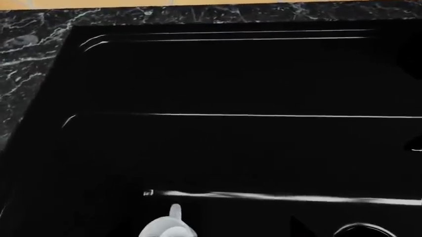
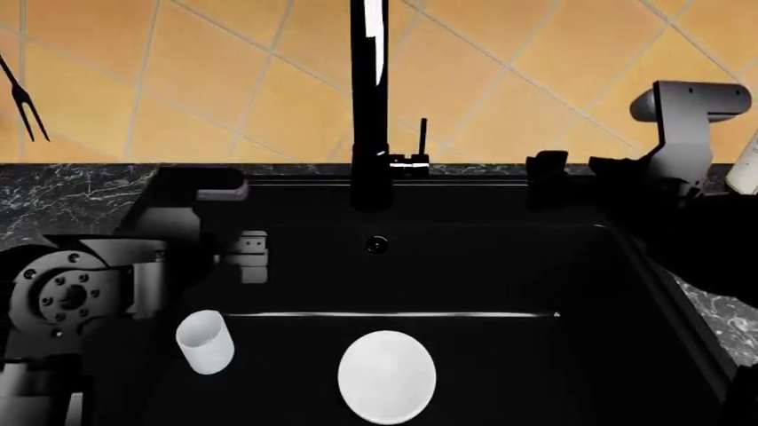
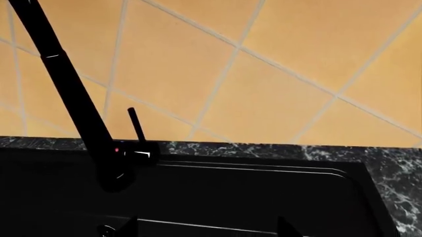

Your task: Pick the cup and bowl from the sink and place them on the counter for drying.

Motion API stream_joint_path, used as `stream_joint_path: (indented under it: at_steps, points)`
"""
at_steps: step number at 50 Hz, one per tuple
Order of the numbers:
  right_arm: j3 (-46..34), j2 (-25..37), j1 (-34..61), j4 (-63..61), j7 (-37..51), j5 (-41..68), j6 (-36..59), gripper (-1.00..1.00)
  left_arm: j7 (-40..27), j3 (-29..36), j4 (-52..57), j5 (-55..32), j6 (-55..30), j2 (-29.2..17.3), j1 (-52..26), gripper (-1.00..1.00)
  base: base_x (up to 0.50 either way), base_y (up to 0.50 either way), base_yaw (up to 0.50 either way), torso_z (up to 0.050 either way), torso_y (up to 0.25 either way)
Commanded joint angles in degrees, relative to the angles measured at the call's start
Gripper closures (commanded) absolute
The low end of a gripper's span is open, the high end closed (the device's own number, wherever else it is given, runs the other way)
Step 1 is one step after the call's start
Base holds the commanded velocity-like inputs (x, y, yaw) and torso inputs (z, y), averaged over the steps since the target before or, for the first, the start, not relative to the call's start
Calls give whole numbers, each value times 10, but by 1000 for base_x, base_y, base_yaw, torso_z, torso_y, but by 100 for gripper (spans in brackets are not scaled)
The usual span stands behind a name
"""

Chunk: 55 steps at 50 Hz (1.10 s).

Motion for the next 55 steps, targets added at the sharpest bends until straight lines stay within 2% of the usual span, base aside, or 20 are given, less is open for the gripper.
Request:
stream_joint_path:
  at_steps: [1,4,18,20,23,35,42,55]
  points:
    - [0,3,-13,-2,-1,2,-10,-100,5,15,-43,28,38,-6,-3,-100,0,0,0,0,0]
    - [0,3,-16,-1,-2,3,-11,-100,-6,1,-46,31,54,-4,3,-100,0,0,0,0,0]
    - [-1,8,-23,-2,0,11,-9,-100,12,11,-88,47,91,2,33,-100,0,0,0,0,0]
    - [-4,7,-25,1,-1,11,-10,-100,-8,-19,-94,30,90,10,49,-100,0,0,0,0,0]
    - [-3,7,-16,3,2,15,-2,-100,-2,4,-81,47,103,7,62,-100,0,0,0,0,0]
    - [-3,11,-31,-3,1,20,-8,-100,-8,-12,-131,71,161,13,83,-100,0,0,0,0,0]
    - [-4,11,-34,-1,0,21,-15,-100,14,-1,-172,84,181,20,78,-100,0,0,0,0,0]
    - [2,6,-45,-2,-2,35,-18,-100,65,30,-315,137,262,45,38,-100,0,0,0,0,0]
